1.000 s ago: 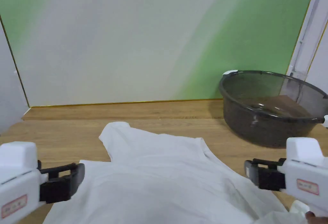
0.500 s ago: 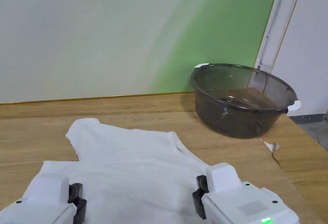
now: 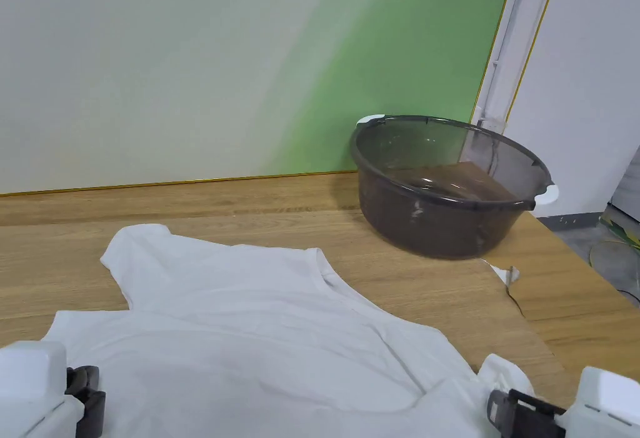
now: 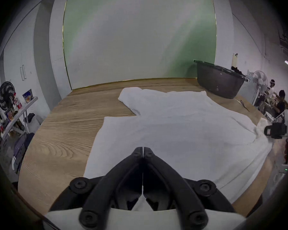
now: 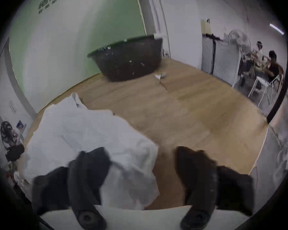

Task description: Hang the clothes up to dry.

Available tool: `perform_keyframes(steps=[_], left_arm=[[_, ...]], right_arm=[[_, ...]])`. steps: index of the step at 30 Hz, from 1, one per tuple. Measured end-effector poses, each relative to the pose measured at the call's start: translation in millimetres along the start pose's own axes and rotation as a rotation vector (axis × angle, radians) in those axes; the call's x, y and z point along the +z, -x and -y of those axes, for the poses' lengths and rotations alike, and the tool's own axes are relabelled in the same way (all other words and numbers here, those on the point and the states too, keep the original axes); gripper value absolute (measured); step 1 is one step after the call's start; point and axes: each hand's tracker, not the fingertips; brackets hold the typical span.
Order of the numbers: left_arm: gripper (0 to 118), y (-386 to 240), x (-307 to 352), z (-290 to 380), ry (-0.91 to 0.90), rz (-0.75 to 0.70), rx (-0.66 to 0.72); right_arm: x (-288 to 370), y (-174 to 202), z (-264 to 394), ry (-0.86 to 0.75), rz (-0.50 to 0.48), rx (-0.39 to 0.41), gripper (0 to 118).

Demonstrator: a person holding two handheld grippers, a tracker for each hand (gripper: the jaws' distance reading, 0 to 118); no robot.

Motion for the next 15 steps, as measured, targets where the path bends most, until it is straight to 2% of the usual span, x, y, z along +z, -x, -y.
perform_keyframes(steps=[1, 3, 5, 6, 7, 10, 11, 13, 15], left_arm=[[0, 3, -1, -3, 0.003, -0.012, -0.011], [0, 14, -1, -11, 0.003, -0.046, -0.050], [1, 28, -4, -22, -0.008, -0.074, -0.061], [7, 35, -6, -27, -0.008, -0.076, -0.062], [27, 45, -12, -34, -0.005, -0.078, -0.060], [113, 72, -44, -50, 0.104, -0.066, -0.045], [117, 81, -54, -56, 0.137, -0.056, -0.038], [111, 94, -71, -65, 0.150, -0.028, -0.012], [111, 103, -91, -72, 0.193, 0.015, 0.016]], right_arm=[[-2, 2, 4, 0.009, -0.003, 0.014, 42], [-1, 12, 13, -0.030, 0.002, 0.076, 41], [0, 16, 14, -0.024, 0.016, 0.100, 38], [-2, 15, 13, -0.018, 0.006, 0.099, 28], [-3, 14, 12, -0.016, -0.034, 0.084, 16], [-3, 14, 13, -0.020, -0.018, 0.106, 15], [-3, 14, 14, -0.021, -0.018, 0.104, 15], [-3, 12, 15, -0.026, -0.024, 0.100, 15], [-3, 12, 14, -0.025, -0.027, 0.097, 15]])
